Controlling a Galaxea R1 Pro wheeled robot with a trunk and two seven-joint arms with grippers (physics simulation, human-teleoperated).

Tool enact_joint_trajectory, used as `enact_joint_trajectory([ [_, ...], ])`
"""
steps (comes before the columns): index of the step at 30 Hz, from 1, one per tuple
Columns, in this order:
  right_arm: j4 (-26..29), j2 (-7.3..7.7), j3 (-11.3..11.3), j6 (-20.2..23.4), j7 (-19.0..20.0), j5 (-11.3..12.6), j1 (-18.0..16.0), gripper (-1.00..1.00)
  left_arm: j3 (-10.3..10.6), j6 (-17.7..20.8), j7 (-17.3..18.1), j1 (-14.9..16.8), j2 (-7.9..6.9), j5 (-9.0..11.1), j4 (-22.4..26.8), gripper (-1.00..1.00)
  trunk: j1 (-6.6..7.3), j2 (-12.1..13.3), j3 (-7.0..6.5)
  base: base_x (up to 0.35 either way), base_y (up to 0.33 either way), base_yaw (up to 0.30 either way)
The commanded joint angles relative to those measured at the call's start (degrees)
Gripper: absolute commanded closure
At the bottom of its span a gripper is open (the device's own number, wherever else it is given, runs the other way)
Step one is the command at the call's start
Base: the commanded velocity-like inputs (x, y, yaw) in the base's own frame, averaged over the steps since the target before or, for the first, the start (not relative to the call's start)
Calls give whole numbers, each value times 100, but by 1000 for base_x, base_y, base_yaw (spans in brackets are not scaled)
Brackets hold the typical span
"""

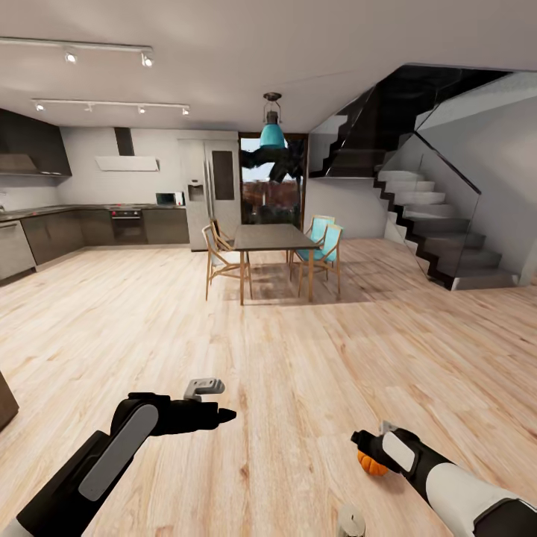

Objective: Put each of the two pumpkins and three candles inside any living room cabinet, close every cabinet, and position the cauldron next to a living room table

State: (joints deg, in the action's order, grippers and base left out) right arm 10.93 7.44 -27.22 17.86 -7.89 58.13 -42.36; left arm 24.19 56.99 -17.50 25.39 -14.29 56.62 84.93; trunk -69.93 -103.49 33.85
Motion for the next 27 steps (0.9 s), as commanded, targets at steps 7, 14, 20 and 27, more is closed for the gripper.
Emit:
enact_joint_trajectory([
  [7, 19, 3, -61, 97, -37, 44, -3, -100, 22, 5, -51, 5, -4, 66, 6, -100, -154, -285, 133, 0, 0, 0],
  [14, 52, 3, -64, 103, -37, 41, -7, -100, 1, 20, 319, 9, -103, 478, 14, -100, -308, -566, 258, 0, 0, 0],
  [20, 72, 3, -64, 104, -35, 40, -5, -100, 7, 22, 1442, 15, -950, 1792, 22, -100, -439, -807, 366, 0, 0, 0],
  [27, 60, 3, -80, 104, -37, 40, -7, -100, -42, 22, 2928, 18, -1776, 2618, 14, -100, -593, -1088, 492, 0, 0, 0],
])
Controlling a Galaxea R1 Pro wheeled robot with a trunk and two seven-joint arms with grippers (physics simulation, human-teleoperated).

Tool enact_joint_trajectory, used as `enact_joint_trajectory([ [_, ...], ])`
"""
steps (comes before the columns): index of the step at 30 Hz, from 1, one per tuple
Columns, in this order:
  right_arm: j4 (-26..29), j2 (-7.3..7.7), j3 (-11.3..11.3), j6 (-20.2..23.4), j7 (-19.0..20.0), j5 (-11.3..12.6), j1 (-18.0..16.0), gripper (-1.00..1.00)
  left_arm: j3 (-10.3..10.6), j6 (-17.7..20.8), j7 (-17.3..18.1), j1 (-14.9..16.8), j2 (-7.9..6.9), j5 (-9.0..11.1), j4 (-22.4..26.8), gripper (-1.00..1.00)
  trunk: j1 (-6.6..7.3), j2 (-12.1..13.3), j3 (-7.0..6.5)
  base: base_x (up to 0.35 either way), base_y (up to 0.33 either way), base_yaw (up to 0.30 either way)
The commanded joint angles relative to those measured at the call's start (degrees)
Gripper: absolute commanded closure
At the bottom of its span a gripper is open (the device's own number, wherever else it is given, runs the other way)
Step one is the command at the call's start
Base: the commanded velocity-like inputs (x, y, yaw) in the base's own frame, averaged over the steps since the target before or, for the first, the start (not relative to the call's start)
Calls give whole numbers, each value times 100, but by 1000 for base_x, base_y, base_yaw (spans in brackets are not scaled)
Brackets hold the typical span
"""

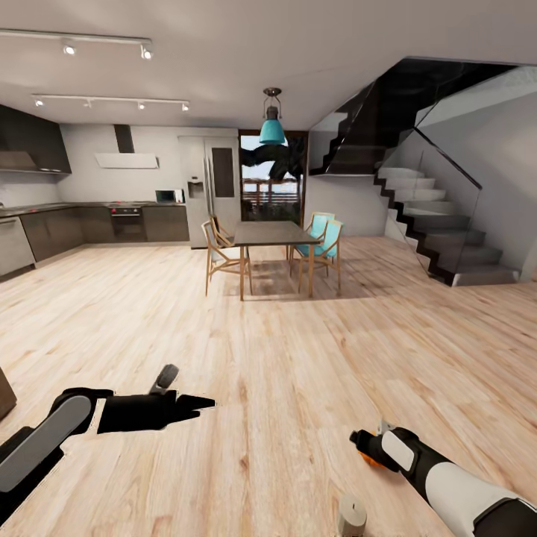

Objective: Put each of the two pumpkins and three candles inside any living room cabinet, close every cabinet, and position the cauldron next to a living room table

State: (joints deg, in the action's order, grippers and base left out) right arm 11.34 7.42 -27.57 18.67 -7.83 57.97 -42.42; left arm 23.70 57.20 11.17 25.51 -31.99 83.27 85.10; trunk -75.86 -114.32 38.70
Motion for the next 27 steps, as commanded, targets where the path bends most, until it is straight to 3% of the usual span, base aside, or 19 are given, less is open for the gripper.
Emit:
enact_joint_trajectory([
  [1, 9, 5, -46, 23, -43, 56, -1, -100, -85, 2, 166, 6, -48, -11, -7, -100, -22, -45, 25, 0, 0, 0],
  [10, -26, 5, -46, 31, -53, 56, 2, -100, -181, 2, 244, 7, -74, 30, -12, -100, -220, -405, 186, 0, 0, 0],
  [27, -35, 5, -39, 23, -68, 65, 2, -100, -91, 2, 245, 5, -28, 34, -9, -100, -593, -1087, 491, 0, 0, 0],
])
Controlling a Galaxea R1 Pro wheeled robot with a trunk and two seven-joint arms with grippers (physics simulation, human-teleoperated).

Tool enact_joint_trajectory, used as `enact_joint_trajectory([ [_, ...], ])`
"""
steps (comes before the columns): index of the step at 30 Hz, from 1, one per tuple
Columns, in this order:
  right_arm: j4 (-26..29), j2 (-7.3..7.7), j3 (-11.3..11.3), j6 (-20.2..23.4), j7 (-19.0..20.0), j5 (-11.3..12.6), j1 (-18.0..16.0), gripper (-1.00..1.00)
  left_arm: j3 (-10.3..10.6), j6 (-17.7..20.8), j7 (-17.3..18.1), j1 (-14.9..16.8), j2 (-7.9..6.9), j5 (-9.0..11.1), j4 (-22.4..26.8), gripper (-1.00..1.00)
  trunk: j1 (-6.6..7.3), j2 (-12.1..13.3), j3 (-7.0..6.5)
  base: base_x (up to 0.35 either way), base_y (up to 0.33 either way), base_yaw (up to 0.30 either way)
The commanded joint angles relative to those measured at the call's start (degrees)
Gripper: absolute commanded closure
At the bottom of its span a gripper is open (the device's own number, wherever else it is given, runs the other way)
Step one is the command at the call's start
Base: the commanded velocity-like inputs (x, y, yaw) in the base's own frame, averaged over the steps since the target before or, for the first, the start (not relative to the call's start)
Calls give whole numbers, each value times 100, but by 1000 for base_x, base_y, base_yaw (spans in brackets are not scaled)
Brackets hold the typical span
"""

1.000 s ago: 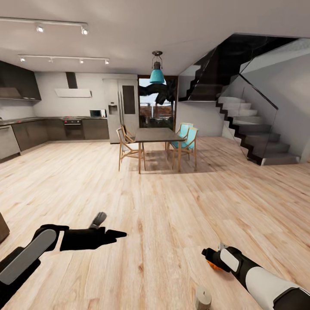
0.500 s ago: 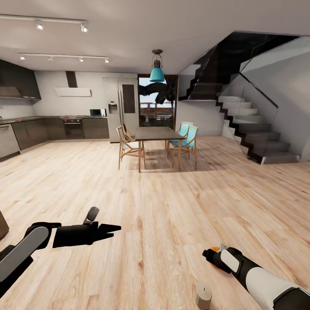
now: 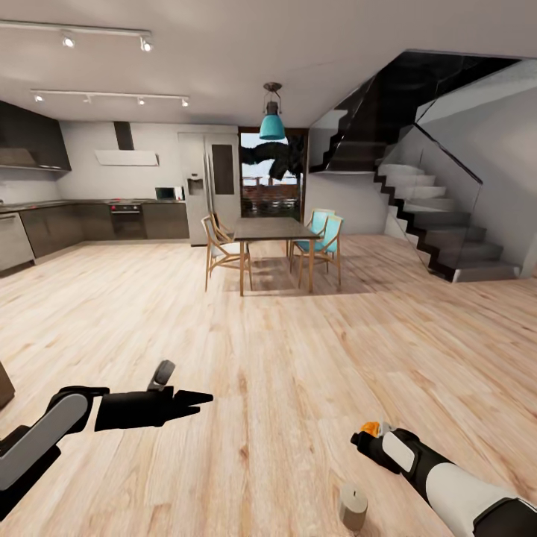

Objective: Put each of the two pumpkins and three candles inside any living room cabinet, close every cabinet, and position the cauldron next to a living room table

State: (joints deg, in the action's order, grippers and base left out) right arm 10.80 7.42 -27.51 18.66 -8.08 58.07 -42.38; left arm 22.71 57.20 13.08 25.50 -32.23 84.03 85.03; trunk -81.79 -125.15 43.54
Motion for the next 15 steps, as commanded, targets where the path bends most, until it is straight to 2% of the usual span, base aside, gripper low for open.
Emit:
enact_joint_trajectory([
  [1, 18, 5, -45, 23, -44, 56, -2, -100, -3, 2, 56, 7, -3, -40, -3, -100, -22, -44, 25, 0, 0, 0],
  [6, 18, 5, -51, 16, -52, 56, -2, -100, -75, 2, 63, 8, -31, -30, -3, -100, -131, -245, 114, 0, 0, 0],
  [10, 18, 5, -53, 17, -48, 56, -3, -100, -66, 2, 63, 8, -37, 84, 5, -100, -219, -405, 186, 0, 0, 0],
  [15, 18, 5, -53, 15, -51, 56, -5, -100, -65, 2, 63, 8, -38, 106, 5, -100, -329, -606, 276, 0, 0, 0],
])
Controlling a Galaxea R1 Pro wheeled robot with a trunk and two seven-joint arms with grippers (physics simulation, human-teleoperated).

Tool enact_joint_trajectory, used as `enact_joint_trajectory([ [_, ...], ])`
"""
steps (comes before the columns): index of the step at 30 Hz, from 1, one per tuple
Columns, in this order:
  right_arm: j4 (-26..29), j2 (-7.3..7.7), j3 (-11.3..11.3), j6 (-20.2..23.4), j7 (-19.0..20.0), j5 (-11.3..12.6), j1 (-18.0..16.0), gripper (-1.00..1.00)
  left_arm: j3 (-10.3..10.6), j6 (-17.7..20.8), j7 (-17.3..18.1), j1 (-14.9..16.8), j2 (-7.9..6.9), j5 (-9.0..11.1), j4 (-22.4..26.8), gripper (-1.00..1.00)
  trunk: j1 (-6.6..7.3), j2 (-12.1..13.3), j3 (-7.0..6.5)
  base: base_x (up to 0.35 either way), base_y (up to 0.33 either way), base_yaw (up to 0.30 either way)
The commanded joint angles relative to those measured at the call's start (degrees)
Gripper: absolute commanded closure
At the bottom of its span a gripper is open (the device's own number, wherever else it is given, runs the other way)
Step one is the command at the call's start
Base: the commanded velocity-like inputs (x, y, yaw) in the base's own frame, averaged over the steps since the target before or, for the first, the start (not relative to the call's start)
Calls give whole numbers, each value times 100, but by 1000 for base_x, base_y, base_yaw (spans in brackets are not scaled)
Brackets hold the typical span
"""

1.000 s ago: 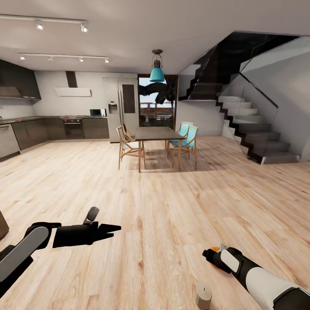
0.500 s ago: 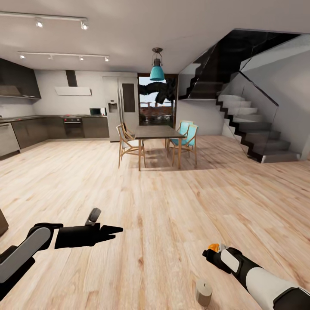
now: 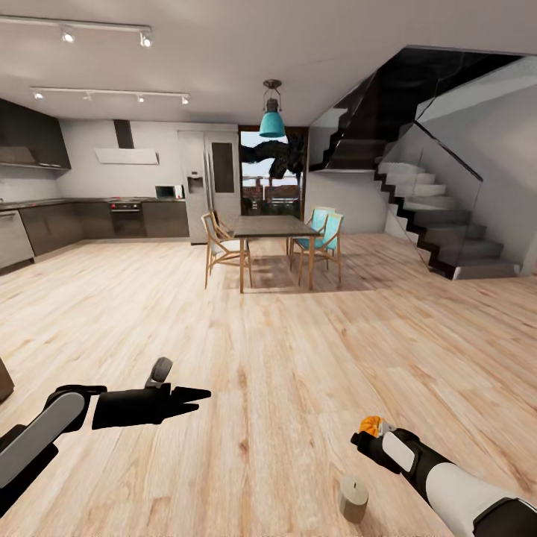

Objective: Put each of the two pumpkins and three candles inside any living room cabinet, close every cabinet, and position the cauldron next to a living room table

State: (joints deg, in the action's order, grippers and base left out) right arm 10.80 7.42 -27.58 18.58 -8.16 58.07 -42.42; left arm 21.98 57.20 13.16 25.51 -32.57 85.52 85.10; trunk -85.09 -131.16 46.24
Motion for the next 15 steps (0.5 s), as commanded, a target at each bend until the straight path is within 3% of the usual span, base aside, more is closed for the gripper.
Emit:
enact_joint_trajectory([
  [1, 18, 5, -45, 23, -44, 55, 1, -100, 8, 2, 55, 7, -4, -40, -2, -100, -21, -44, 25, 0, 0, 0],
  [8, 18, 5, -45, 23, -45, 55, 2, -100, 30, 3, 55, 7, -4, -22, 2, -100, -65, -125, 60, 0, 0, 0],
  [15, 17, 5, -45, 23, -45, 55, 0, -100, 18, 2, 55, 7, -5, 53, 6, -100, -219, -405, 186, 0, 0, 0],
])
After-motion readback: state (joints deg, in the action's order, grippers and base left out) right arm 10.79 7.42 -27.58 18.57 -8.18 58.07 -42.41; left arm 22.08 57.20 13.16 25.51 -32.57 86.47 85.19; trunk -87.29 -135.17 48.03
